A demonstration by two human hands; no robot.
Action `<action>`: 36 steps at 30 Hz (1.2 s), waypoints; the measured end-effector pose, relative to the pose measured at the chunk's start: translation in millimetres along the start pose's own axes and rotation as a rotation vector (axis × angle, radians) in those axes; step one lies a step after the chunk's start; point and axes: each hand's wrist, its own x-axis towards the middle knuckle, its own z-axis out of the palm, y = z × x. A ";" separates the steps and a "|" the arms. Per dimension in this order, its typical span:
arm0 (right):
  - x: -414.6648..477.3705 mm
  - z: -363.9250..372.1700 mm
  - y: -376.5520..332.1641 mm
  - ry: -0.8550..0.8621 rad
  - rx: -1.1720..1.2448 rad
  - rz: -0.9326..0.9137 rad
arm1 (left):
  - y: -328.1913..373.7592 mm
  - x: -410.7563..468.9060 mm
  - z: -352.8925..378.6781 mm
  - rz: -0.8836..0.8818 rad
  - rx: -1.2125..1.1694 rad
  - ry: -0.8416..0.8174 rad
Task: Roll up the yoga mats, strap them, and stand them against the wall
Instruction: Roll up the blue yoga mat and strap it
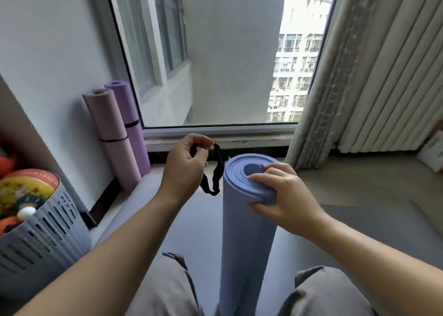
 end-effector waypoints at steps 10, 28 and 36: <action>-36.4 -11.0 2.7 -0.068 0.102 -0.045 | 35.6 -29.9 15.9 0.296 0.287 -0.256; -44.2 5.9 -83.1 -0.035 -0.126 0.124 | 13.1 -40.4 -3.4 -0.114 -0.028 -0.361; -37.6 -5.7 -92.7 -0.200 -0.257 0.211 | 10.2 -43.1 1.3 -0.150 -0.098 -0.381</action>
